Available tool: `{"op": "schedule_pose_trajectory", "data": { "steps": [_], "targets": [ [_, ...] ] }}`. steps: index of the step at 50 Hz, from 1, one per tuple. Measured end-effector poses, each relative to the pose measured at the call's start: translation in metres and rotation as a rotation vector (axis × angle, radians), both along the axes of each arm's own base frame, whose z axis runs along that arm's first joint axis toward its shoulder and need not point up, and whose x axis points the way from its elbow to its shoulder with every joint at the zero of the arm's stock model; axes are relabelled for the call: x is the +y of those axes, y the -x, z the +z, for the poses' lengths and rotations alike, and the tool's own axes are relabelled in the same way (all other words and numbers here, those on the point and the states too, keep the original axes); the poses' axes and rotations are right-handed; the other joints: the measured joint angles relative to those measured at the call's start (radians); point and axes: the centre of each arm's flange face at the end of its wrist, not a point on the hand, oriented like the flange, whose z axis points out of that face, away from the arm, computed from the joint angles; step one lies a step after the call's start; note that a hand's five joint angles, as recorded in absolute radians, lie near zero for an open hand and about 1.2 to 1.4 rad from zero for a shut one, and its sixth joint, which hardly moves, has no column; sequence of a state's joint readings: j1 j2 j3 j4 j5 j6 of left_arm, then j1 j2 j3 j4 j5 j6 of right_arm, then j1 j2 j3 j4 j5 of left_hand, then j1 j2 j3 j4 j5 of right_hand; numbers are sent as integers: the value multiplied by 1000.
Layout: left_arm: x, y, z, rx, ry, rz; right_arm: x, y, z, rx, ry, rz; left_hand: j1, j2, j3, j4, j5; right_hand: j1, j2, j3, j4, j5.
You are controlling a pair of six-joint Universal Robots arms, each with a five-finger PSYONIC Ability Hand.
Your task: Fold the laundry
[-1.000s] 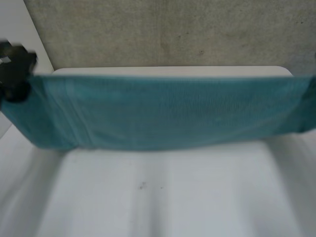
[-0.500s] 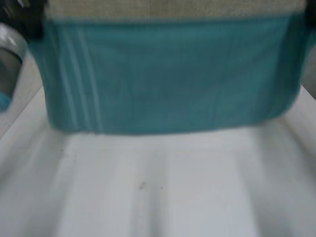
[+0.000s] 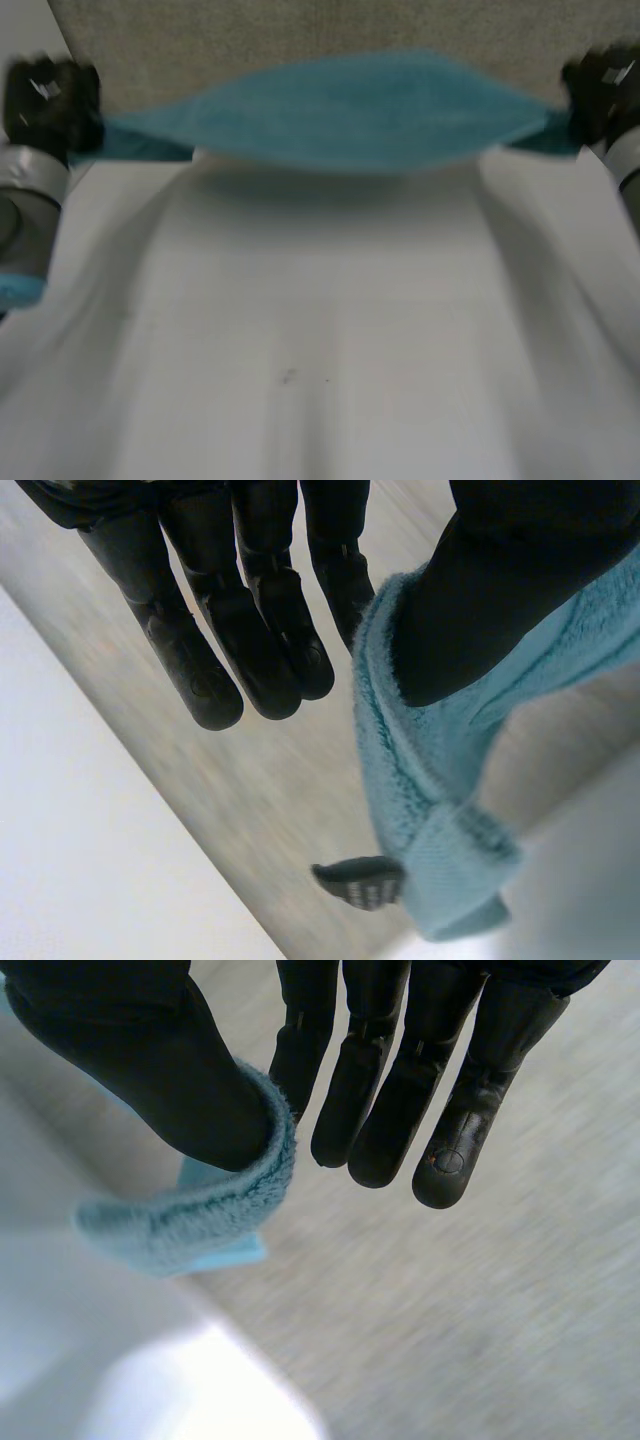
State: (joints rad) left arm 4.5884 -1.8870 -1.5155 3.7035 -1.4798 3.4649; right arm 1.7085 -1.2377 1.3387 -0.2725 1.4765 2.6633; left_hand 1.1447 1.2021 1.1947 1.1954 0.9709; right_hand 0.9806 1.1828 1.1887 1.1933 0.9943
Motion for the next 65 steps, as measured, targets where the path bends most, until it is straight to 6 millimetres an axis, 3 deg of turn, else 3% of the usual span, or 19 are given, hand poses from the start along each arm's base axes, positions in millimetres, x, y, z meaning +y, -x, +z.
{"op": "schedule_pose_trajectory", "data": {
  "steps": [2,3,4,5,6,11,15,22,27,32,37,42,46,48,52,54,59,60,65],
  "targets": [
    [1,2,-30,-13,-62,-9,-1,-1,-30,14,-82,9,0,0,0,0,0,0,0,0,0,0],
    [1,2,-30,-13,-62,-9,-1,-1,-30,14,-82,9,0,0,0,0,0,0,0,0,0,0],
    [3,3,-58,-25,-119,-19,-3,-2,-66,28,-180,15,0,0,0,0,0,0,0,0,0,0],
    [3,3,-58,-25,-119,-19,-3,-2,-66,28,-180,15,0,0,0,0,0,0,0,0,0,0],
    [5,4,-80,-35,-170,-25,-4,-2,-90,38,-243,16,0,0,0,0,0,0,0,0,0,0],
    [15,4,-118,-65,-272,-28,-3,-1,-132,64,-359,12,0,0,0,0,0,0,0,0,0,0],
    [28,-1,-131,-106,-333,-16,2,2,-145,92,-415,9,0,0,0,0,0,0,0,0,0,0],
    [57,-19,-114,-175,-404,33,28,12,-121,195,-478,21,0,0,0,0,0,0,0,0,0,0],
    [100,-40,-82,-233,-547,81,70,36,-97,407,-610,45,0,0,0,0,0,0,0,0,0,0],
    [129,-49,-70,-275,-693,67,97,60,-91,577,-740,66,0,0,0,0,0,0,0,0,0,0],
    [142,-47,-64,-308,-755,-6,98,73,-85,640,-753,59,0,0,0,0,0,0,0,0,0,0],
    [127,-44,-61,-320,-670,-41,78,73,-82,606,-666,20,0,0,0,0,0,0,0,0,0,0],
    [93,-30,-63,-340,-513,-72,43,65,-91,532,-565,-4,0,0,0,0,0,0,0,0,0,0],
    [89,-28,-64,-342,-493,-78,39,62,-93,523,-552,-4,0,0,0,0,0,0,0,0,0,0],
    [54,-10,-71,-352,-390,-77,10,40,-103,484,-455,11,0,0,0,0,0,0,0,0,0,0],
    [29,0,-79,-352,-349,-46,-8,26,-111,468,-386,19,0,0,0,0,0,0,0,0,0,1],
    [2,8,-93,-350,-330,0,-30,11,-120,456,-296,22,0,0,0,0,0,0,0,0,0,1],
    [-15,13,-105,-351,-328,29,-46,0,-129,449,-220,22,0,0,0,0,0,0,0,0,0,1],
    [-34,17,-124,-356,-337,52,-68,-13,-145,441,-126,24,0,0,0,0,0,0,0,0,0,1]
  ]
}}
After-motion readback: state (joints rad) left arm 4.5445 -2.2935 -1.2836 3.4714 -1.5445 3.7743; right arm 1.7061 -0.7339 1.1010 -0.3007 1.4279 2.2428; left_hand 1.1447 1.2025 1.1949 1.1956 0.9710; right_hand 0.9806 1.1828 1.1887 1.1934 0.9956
